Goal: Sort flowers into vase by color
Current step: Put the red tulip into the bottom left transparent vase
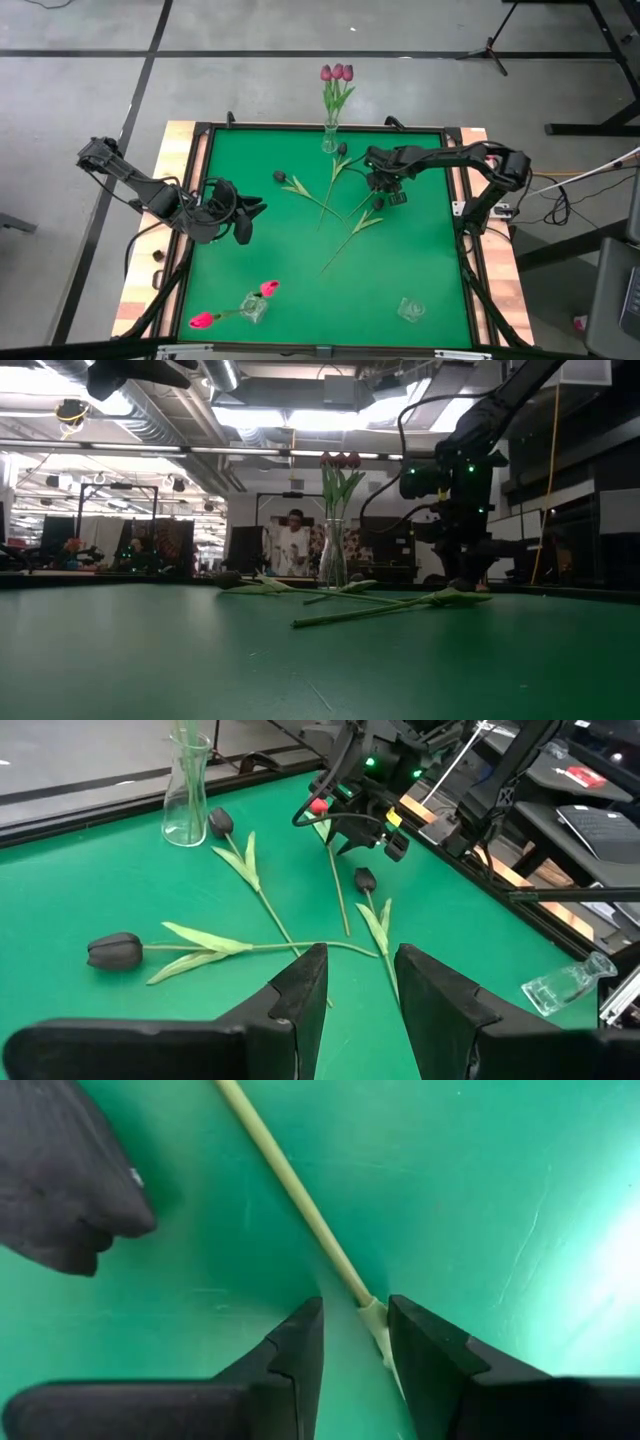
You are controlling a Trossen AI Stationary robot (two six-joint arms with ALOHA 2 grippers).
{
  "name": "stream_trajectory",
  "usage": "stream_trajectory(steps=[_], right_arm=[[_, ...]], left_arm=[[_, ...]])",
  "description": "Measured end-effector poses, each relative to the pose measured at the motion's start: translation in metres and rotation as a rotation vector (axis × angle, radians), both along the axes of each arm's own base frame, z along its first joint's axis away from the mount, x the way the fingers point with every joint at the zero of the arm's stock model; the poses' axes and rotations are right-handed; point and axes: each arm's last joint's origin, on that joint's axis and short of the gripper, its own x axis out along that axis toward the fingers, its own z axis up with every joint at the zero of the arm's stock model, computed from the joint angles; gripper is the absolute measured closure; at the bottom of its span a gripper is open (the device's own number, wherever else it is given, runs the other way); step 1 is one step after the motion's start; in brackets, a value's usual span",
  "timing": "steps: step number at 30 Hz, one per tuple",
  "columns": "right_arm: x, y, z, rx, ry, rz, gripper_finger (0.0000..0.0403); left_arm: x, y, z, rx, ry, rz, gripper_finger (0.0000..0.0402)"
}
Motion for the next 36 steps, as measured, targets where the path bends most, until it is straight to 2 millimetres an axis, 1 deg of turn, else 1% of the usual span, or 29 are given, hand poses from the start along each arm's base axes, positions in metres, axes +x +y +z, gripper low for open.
stream_trajectory(steps=[4,6,8,11,13,17,20,24,30,33,36], right_arm=[[0.001,0.0,-0.002,-0.002,0.01,0.004,0.0289],[0.001,-0.001,-0.002,-0.005,0.013,0.003,0.03],[0.001,-0.001,-0.003,-0.026,0.024,0.0,0.0322],[0.001,-0.002,-0.003,-0.055,0.026,-0.005,0.0375],[0.002,-0.002,-0.003,-0.062,0.025,-0.006,0.0394],[0.002,-0.003,-0.003,-0.089,0.022,-0.034,0.0384],[0.001,-0.004,-0.002,-0.123,0.028,-0.054,0.0398],[0.0,-0.005,0.0,-0.158,0.035,-0.089,0.04],[-0.001,-0.004,0.002,-0.162,0.034,-0.099,0.0401],[-0.001,-0.004,0.007,-0.172,0.008,-0.104,0.0402],[-0.001,-0.004,0.017,-0.185,-0.025,-0.107,0.0402]], left_arm=[[0.0,0.0,0.0,0.0,0.0,-0.001,0.0285],[0.0,0.0,0.0,0.0,0.0,-0.001,0.0285],[0.0,0.0,0.0,0.0,0.0,-0.001,0.0285],[0.0,0.0,0.0,-0.001,-0.001,-0.001,0.0285],[0.0,0.0,0.0,-0.001,-0.001,-0.001,0.0285],[0.0,0.0,0.0,-0.003,-0.003,0.0,0.0285],[0.0,0.0,0.0,-0.003,-0.003,0.0,0.0285],[0.0,0.0,0.0,-0.003,-0.004,0.001,0.0285],[0.0,0.0,0.0,-0.005,-0.009,0.008,0.0285],[0.0,0.0,0.001,0.002,-0.016,0.019,0.0285],[0.0,0.001,0.001,0.008,-0.027,0.034,0.0285]])
